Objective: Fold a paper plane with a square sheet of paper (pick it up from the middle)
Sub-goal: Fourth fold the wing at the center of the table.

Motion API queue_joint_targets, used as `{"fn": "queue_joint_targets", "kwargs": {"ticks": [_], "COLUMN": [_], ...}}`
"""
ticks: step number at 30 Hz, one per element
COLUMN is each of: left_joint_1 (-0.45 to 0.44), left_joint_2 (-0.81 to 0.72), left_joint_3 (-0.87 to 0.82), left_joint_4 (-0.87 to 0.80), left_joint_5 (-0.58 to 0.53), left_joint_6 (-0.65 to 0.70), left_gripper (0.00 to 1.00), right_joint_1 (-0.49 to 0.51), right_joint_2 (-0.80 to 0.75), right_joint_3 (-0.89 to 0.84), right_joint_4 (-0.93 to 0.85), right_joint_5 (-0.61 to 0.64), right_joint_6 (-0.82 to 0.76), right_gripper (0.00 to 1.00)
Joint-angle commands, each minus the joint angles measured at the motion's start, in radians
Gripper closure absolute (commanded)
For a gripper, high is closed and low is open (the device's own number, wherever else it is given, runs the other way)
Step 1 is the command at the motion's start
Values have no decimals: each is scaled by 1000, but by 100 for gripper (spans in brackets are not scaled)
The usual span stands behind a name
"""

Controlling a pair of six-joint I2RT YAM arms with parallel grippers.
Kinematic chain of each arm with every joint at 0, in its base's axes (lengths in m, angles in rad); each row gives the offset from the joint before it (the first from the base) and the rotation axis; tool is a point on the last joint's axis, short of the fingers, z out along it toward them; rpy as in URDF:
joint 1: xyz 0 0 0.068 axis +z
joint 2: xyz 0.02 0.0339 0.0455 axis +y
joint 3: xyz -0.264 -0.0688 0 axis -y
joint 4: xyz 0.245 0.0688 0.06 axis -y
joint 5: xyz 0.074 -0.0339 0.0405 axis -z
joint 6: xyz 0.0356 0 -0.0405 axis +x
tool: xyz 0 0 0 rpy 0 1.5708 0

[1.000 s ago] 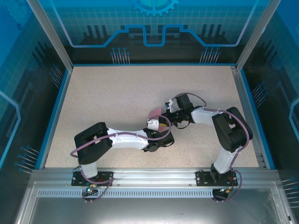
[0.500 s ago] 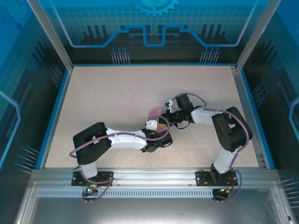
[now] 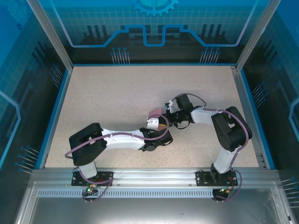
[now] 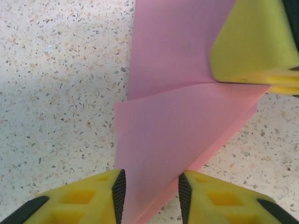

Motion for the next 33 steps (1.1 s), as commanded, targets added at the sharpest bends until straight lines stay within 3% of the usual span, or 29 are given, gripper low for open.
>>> {"fn": "queue_joint_targets", "kwargs": {"ticks": [1, 8, 20, 25, 33], "left_joint_1": [5, 7, 15, 31, 88], "left_joint_2": [-13, 0, -2, -38, -118], "left_joint_3": [-4, -10, -31, -63, -164], "left_joint_4": [-13, -42, -12, 57, 253], "left_joint_5": [2, -3, 27, 59, 220], "left_joint_6": [-7, -37, -33, 11, 111], "left_gripper": [67, 69, 84, 87, 90], "right_joint_1": [-11, -10, -9, -12, -75], "right_joint_2": [20, 18, 7, -21, -138], "right_joint_3": [27, 30, 34, 39, 16], "right_joint_4": [-27, -30, -35, -66, -147], "right_joint_5": [-21, -21, -20, -2, 42], "right_joint_6": [-14, -14, -12, -27, -75], "right_gripper": [94, 94, 91, 85, 64]}}
